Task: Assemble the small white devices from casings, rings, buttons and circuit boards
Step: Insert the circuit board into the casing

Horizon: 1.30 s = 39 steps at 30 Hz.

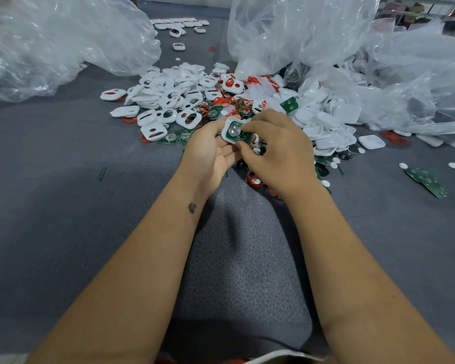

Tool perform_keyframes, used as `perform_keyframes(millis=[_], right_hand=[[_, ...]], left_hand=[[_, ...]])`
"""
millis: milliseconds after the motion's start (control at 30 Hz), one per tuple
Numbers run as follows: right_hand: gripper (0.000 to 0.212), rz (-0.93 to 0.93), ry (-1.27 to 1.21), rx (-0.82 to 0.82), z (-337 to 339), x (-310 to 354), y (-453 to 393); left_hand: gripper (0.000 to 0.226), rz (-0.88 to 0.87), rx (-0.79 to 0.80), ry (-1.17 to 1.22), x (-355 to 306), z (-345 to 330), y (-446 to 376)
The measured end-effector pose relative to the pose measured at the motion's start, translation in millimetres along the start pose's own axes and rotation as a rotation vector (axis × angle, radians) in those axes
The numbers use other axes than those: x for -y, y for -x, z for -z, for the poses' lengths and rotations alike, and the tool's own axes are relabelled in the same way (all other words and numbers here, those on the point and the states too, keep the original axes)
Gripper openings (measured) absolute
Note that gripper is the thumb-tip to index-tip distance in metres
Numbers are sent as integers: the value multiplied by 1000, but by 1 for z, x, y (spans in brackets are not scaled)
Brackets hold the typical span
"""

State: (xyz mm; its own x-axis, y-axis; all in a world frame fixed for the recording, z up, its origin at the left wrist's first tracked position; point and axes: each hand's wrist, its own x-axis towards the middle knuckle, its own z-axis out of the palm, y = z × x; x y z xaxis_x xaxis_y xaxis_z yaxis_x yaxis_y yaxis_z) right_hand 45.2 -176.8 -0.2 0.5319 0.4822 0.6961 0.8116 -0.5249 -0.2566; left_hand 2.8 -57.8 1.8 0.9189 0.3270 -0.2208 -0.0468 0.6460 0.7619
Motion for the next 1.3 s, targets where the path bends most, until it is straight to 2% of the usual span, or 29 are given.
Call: perform_keyframes(millis=[100, 367, 533, 600, 733, 833, 1000, 1100, 1167, 1300], right_hand=[[19, -13, 12, 15, 0, 0, 0], [21, -28, -20, 32, 0, 1, -1], [21, -36, -40, 26, -1, 0, 0], [22, -101, -114, 2, -3, 1, -1], [19, -357, -363, -81, -4, 1, -4], [12, -505, -526, -56, -3, 1, -6], [8, -629, -601, 21, -2, 4, -10], [6, -695, -700, 19, 1, 4, -11], [1, -703, -709, 22, 1, 3, -11], [6, -688, -706, 26, 2, 3, -12]], left_hand=[[29, -3, 2, 9, 0, -1, 1], [43, -70, -2, -29, 3, 1, -1], [28, -125, 70, -71, 5, 3, -1], [30, -143, 84, -66, 5, 3, -1], [37, -152, 86, -24, 4, 2, -2], [35, -162, 96, -27, 5, 0, -2], [36, -142, 127, -28, 5, 2, -3], [30, -143, 105, -152, 3, 5, -5], [24, -147, 99, -197, 2, 6, -5], [18, -169, 108, -231, 2, 6, -4]])
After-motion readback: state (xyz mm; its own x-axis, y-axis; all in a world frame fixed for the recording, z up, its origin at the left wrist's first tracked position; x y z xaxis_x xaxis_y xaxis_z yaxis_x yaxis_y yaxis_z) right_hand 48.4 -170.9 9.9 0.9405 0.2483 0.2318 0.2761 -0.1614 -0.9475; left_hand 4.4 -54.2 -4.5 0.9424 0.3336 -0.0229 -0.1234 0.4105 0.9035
